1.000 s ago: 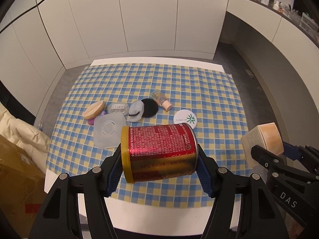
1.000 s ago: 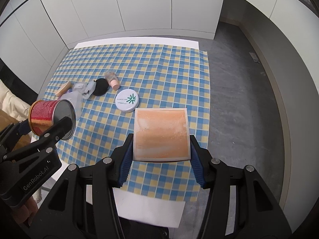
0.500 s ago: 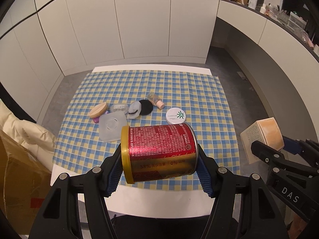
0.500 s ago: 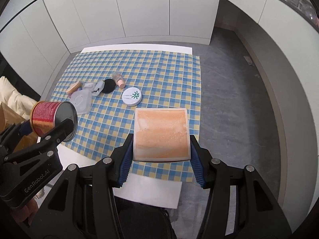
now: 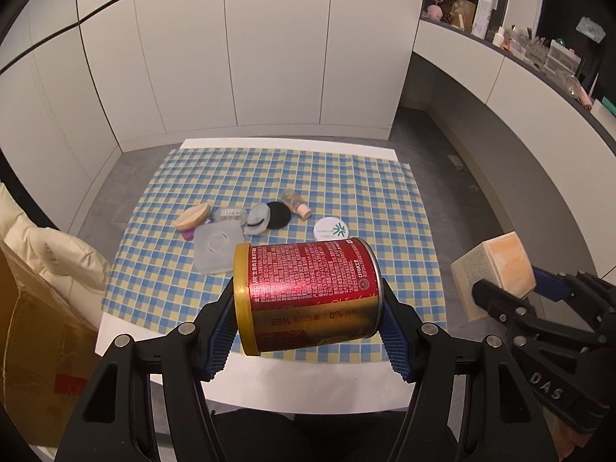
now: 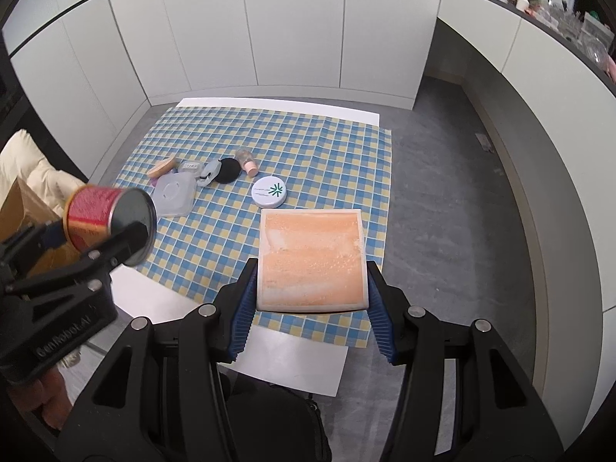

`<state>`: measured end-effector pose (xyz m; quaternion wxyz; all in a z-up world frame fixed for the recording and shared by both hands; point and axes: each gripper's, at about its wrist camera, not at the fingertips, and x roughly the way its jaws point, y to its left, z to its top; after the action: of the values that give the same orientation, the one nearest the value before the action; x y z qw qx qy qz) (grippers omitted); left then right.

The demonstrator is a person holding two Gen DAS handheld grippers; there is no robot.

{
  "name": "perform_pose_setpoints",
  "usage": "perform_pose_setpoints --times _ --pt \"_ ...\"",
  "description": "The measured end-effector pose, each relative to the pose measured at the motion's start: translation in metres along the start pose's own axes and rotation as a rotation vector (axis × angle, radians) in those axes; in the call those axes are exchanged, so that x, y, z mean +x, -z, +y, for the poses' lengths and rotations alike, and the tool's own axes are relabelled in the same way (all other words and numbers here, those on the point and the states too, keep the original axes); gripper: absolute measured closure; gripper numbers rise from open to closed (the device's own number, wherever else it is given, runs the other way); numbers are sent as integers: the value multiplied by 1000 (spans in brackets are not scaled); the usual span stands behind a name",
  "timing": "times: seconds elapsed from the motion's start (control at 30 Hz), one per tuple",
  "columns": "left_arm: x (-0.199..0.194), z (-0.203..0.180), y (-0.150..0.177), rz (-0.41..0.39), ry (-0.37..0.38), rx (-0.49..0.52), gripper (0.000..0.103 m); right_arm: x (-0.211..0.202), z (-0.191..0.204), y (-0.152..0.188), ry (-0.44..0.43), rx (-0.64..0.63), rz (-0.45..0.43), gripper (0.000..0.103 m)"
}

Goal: Organize objects
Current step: 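Carry the red can with the left tool while the right tool carries the peach compact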

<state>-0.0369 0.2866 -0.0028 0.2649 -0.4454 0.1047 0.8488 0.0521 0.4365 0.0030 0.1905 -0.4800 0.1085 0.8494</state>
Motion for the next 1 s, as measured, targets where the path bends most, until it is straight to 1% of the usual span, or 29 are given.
perform_pose_setpoints --times 0.07,0.2,0.3,0.4,0.57,0.67,0.73,0.87,1.0 --pt "-2 1 -2 0 12 -4 37 0 0 0 3 -7 -3 48" --pt "-3 2 -4 -24 3 5 37 -1 -1 -3 -5 4 -11 48" --pt "0 5 -3 -18 -3 5 37 0 -3 -4 1 11 -17 48" --pt "2 9 -1 -15 -4 0 37 4 -1 -3 -8 13 -4 49" --pt "6 10 5 -13 -8 10 37 6 9 -7 -35 -6 -10 48" --pt "9 13 9 1 -7 15 37 9 15 -12 -51 -10 -10 48" --pt "9 18 9 0 -9 5 37 14 21 -14 -69 -11 1 49" --pt "9 30 8 -7 -23 -16 37 17 27 -15 -60 -35 -4 49" --pt "9 40 8 -12 -22 -35 37 24 31 -20 -72 -36 4 49"
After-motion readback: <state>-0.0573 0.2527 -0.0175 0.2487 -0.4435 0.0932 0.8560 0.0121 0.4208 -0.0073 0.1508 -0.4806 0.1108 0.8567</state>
